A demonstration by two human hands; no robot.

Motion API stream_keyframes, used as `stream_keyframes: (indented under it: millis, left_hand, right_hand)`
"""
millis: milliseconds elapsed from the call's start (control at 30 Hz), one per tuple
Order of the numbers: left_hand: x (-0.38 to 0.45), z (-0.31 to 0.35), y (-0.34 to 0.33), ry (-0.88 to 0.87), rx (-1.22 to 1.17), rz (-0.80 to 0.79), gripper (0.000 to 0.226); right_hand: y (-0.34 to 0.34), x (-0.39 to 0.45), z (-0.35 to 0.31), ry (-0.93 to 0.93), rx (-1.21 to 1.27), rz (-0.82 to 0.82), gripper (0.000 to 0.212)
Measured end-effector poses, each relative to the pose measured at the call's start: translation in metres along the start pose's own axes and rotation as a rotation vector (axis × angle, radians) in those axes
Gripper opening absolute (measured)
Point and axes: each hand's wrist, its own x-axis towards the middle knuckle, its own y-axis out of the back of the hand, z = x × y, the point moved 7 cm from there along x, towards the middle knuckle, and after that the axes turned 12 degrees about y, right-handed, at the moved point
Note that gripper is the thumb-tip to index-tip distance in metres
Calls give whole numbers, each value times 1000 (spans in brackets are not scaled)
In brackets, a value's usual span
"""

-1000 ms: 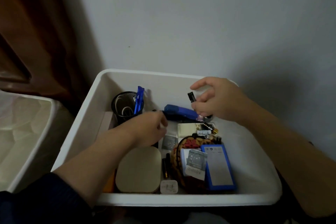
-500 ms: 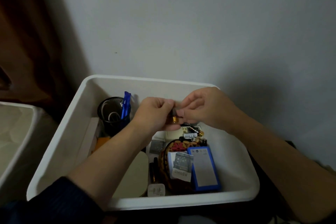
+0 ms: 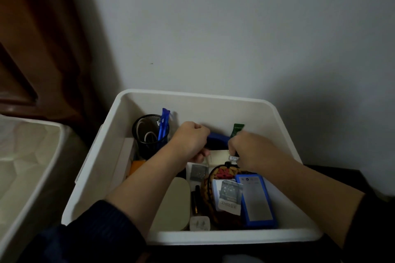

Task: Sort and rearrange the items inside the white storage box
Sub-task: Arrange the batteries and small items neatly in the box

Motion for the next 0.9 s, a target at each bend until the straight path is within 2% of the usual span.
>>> stream_keyframes:
  millis: [233,600,733,833,900]
  left_hand:
    - [7,-1,6,-1,-63,27,15]
    - [9,-2,11,0,-89,46,15]
    - [10,-2,13,1,-119,52,14]
    - [10,-2,14,24,-172,28,9]
    - [10,-2,16,45,-244,16,18]
  right_hand:
    - [-3,6,-1,-22,-1,-14,29]
    - [0,6,-1,-71,-12,-62,37]
    - [2,6,-1,-87,-4,-25,34]
    - [13,4,7,-111,107,140,20]
    - [30,-3,16,-165,352,339,20]
